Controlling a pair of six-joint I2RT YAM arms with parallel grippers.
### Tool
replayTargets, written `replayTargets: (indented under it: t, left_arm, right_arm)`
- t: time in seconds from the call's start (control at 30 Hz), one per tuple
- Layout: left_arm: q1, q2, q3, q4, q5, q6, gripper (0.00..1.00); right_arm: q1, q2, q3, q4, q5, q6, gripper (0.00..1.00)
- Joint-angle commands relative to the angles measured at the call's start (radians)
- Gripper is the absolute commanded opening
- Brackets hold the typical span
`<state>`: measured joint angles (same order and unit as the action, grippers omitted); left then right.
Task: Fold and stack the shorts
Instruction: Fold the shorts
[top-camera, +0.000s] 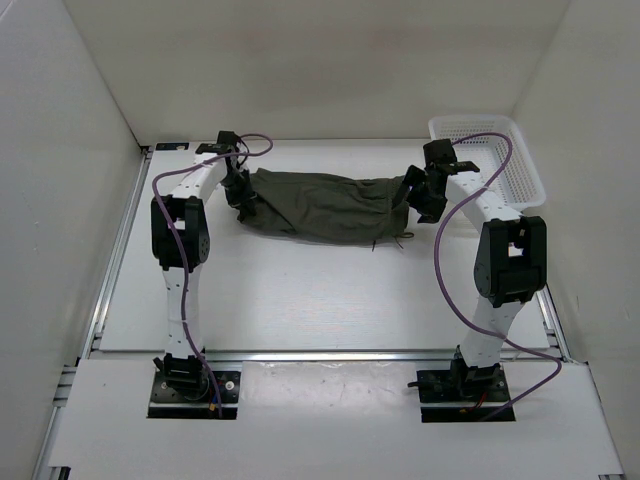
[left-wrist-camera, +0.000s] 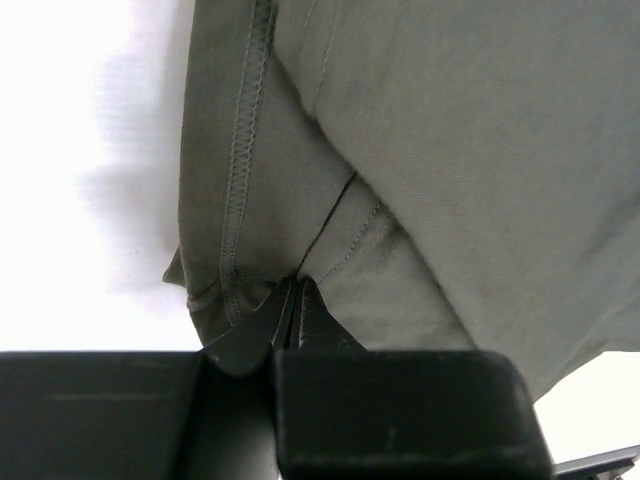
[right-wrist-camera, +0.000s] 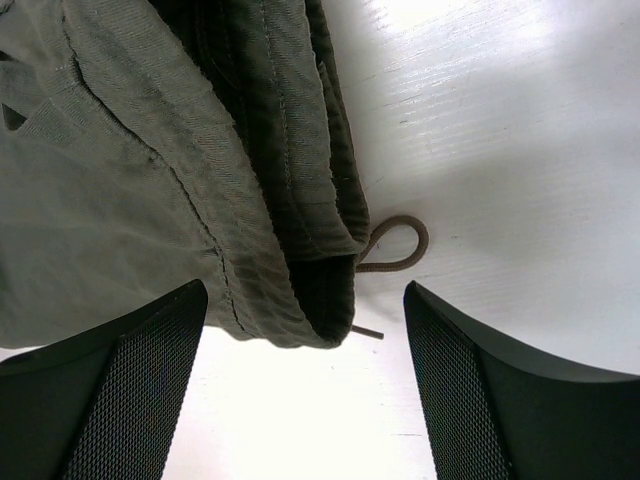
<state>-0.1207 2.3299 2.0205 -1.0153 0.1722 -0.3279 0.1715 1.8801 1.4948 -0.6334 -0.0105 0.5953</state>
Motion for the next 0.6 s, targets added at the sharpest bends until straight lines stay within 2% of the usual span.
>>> replayTargets:
  t: [0.0,0.1,0.27,0.37,0.47,0.53,0.57]
  left_arm:
    - [0.001,-0.105,-0.052,0.001,-0.017,0.015,0.11]
    - [0.001,-0.19,-0.112,0.01,-0.065,0.004,0.11]
    - [0.021,-0.363,-0.321,0.075,-0.114,-0.063,0.11]
    - [0.042,-0.388,-0.39,0.095,-0.125,-0.103,0.11]
    - [0.067,-0.366,-0.39,0.095,-0.113,-0.128,0.11]
    - [0.067,-0.351,-0.39,0.095,-0.103,-0.14,0.21]
    - [0.067,-0.34,-0.376,0.095,-0.103,-0.14,0.31]
  right_arm:
    - [-0.003,-0.045,0.012,-0.002,-0.008,-0.011,0.83]
    - [-0.003,-0.056,0.012,-0.002,0.001,-0.011,0.83]
    - [-0.003,-0.067,0.001,-0.002,0.001,-0.02,0.83]
    - [-0.003,-0.067,-0.01,-0.002,0.001,-0.02,0.83]
    - [-0.003,-0.085,-0.022,-0.002,-0.011,-0.02,0.85]
    - [-0.003,-0.085,-0.033,-0.002,-0.02,-0.02,0.86]
    - [-0.003,-0.099,-0.044,-0.002,-0.02,-0.029,0.86]
